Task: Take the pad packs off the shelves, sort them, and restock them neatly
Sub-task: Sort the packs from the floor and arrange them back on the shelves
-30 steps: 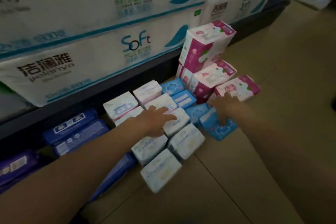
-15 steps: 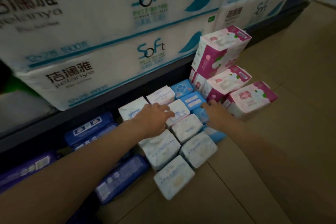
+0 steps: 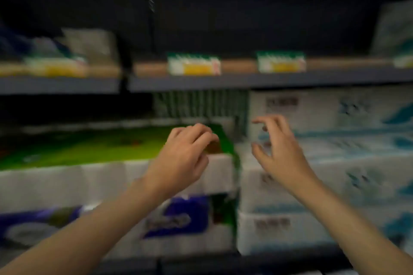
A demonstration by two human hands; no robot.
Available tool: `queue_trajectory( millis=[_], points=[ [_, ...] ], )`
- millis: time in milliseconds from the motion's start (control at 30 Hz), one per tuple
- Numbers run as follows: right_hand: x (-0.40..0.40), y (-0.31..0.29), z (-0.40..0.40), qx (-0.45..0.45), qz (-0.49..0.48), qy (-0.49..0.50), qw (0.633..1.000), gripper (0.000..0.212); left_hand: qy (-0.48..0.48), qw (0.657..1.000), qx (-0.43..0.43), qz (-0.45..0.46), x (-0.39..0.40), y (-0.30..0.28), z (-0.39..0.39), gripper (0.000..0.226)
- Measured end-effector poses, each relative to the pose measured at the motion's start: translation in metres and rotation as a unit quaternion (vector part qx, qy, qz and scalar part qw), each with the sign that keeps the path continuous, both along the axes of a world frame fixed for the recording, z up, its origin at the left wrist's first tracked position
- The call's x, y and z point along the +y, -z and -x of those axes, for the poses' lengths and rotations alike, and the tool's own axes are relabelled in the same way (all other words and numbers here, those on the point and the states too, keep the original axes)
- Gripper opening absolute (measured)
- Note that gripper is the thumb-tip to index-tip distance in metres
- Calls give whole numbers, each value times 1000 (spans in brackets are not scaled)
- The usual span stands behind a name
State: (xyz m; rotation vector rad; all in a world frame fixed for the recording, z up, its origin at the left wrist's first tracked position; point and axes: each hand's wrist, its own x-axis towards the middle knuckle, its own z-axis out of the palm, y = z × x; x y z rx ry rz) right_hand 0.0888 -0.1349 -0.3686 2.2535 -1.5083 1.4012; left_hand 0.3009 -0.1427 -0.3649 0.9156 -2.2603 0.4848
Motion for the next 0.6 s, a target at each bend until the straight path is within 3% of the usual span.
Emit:
queue_trajectory(
  millis=[267,467,600],
  points=[
    [-13,-110,-164,74,178,-97,976,18,-183,975,75,102,18,-111,-204,28],
    [-57,-167,-253,187,134,-102,968,32,-266,942,162,122,-6,-152,-290,21],
    [-101,-198,-300,264,60,-55,961,47,-321,925,174,104,-45,-184,-309,31]
  ],
)
